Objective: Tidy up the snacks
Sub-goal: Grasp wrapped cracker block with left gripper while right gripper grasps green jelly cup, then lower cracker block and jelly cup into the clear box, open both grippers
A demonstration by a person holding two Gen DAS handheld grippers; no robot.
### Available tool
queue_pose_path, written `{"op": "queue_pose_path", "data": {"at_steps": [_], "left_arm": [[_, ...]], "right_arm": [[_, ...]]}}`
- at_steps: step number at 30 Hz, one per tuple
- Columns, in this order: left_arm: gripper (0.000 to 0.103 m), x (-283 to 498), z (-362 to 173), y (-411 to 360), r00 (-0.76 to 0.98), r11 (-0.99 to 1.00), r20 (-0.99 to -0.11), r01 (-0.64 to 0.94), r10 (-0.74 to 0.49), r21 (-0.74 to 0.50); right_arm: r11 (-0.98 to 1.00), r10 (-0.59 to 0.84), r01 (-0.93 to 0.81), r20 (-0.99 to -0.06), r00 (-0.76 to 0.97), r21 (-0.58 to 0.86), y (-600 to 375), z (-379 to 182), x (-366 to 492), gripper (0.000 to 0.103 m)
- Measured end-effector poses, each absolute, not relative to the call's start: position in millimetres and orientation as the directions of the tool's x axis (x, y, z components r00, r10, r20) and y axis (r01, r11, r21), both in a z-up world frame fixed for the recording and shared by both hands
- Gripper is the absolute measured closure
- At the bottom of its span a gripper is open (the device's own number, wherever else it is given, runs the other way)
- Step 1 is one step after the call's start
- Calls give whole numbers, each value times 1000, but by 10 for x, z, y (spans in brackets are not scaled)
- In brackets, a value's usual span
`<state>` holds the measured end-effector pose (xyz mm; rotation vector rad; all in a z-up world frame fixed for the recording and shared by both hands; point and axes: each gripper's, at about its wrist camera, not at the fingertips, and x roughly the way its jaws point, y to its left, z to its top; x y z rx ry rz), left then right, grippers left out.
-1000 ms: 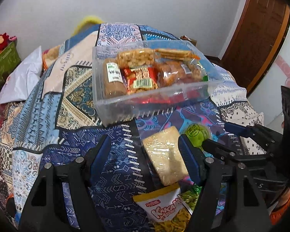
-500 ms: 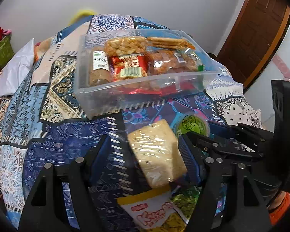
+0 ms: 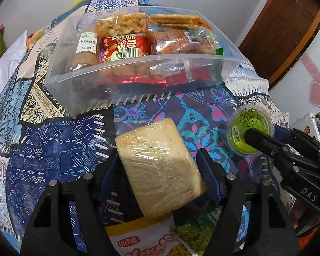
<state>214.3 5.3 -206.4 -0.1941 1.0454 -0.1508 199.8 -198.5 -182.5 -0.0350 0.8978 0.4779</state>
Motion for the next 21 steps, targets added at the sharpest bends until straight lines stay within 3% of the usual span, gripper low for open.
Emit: {"op": "queue_pose_path", "data": {"at_steps": [6, 21], "left_arm": [[44, 2074, -2022, 99, 518, 973, -830, 20, -207, -230], [47, 1886, -1443, 289, 647, 974, -741, 7, -178, -229]], "right_arm": [[888, 405, -424, -745, 530, 181, -1953, -1784, 1977, 63], [883, 424, -436, -696, 580, 174, -1913, -1527, 2015, 67]]}}
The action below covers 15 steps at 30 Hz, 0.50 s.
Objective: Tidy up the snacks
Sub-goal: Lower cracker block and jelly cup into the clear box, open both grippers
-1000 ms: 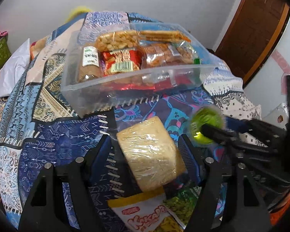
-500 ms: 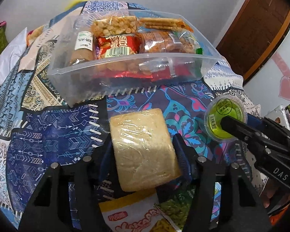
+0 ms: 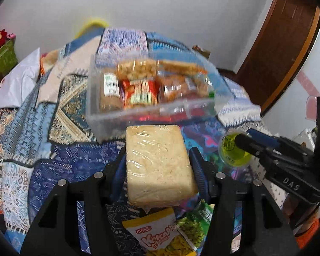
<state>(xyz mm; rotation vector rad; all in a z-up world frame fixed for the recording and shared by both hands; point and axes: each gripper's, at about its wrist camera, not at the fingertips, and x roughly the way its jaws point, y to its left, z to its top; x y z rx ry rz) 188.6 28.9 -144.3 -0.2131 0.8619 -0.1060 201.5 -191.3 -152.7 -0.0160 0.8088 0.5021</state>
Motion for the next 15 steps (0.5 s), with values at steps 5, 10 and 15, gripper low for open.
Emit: {"op": "queue_pose_path", "data": {"at_steps": [5, 10, 15], "left_arm": [[48, 1952, -1205, 347, 689, 972, -704, 1, -170, -233], [49, 2083, -1050, 391, 719, 970, -674, 1, -171, -245], [49, 2273, -982, 456, 741, 970, -653, -9, -157, -244]], "right_arm": [[879, 441, -445, -653, 615, 174, -1851, -1324, 2091, 67], [877, 450, -451, -620, 643, 167, -1778, -1188, 2201, 67], [879, 447, -450, -601, 662, 158, -1672, -1134, 2369, 67]]}}
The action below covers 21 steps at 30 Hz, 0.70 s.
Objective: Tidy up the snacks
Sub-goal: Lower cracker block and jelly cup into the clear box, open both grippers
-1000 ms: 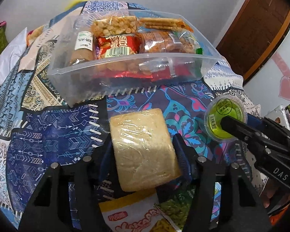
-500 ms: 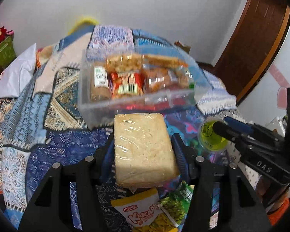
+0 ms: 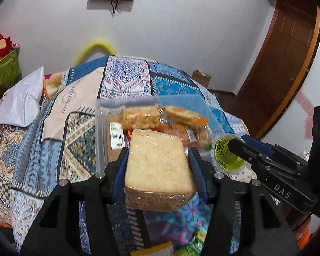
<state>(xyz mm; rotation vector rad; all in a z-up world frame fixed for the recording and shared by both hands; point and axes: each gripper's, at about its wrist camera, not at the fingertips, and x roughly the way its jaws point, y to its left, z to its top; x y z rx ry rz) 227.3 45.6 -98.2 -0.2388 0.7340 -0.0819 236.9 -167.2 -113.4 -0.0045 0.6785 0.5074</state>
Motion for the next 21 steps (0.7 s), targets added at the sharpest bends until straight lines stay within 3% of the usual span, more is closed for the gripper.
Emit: {"op": "queue_pose_path", "data": {"at_steps": [12, 21], "left_arm": [[49, 2883, -1309, 631, 712, 957, -685, -61, -158, -284], [49, 3020, -1539, 644, 700, 965, -704, -89, -115, -246]], "right_arm": [[895, 412, -420, -635, 654, 149, -1585, -1334, 2769, 67], [893, 406, -430, -651, 641, 134, -1482, -1461, 2834, 67]]}}
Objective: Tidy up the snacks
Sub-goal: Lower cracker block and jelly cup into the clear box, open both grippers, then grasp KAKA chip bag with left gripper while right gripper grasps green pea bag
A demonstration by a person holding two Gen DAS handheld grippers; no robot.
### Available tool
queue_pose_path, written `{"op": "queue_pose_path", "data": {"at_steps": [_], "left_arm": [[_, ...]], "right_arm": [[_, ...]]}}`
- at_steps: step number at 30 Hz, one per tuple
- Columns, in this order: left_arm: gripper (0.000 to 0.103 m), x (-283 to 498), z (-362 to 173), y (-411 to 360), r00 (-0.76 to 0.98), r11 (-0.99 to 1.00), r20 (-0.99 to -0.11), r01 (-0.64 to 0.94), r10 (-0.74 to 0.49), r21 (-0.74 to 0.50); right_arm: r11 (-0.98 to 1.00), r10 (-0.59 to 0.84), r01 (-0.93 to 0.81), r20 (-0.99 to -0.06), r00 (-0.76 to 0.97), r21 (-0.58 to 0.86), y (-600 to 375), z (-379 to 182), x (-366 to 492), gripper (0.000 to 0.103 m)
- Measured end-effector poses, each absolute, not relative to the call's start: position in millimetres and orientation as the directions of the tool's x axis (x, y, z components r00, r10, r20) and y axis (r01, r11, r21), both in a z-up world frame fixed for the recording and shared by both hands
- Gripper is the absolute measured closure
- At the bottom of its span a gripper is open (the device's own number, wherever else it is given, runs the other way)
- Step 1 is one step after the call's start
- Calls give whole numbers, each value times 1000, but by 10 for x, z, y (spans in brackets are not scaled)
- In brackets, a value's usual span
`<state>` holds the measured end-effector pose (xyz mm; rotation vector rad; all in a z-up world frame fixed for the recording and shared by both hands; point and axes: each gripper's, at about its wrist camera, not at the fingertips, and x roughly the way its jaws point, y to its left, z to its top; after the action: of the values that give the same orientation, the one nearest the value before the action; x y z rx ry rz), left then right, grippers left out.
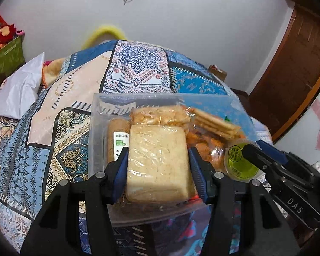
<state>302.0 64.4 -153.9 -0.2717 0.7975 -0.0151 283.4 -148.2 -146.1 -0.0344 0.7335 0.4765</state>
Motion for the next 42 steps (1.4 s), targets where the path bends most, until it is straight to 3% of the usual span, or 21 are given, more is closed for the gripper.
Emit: {"op": "queue_pose_path", "data": {"at_steps": [9, 13, 21, 25, 42], "left_arm": [[46, 2884, -1463, 565, 683, 981, -726, -73, -84, -182], [44, 2694, -1336, 582, 693, 981, -717, -74, -78, -178], [35, 2169, -1107, 588, 709, 986, -703, -71, -56, -151], [33, 1912, -1176, 546, 674, 987, -736, -61, -67, -147], [33, 1132, -1815, 338, 529, 990, -844, -50, -86, -132]], "right_arm": [[895, 383, -430, -693, 610, 116, -1483, -1470, 2842, 63], [905, 356, -417, -689, 631, 86, -1544, -1421, 2729, 45], [886, 401, -446, -687, 606, 125, -1708, -1239, 2370, 41], [885, 410, -447, -676, 613, 131, -1768, -1186, 2145, 29], [841, 440, -511, -771, 460, 175, -1662, -1720, 1480, 29]]}}
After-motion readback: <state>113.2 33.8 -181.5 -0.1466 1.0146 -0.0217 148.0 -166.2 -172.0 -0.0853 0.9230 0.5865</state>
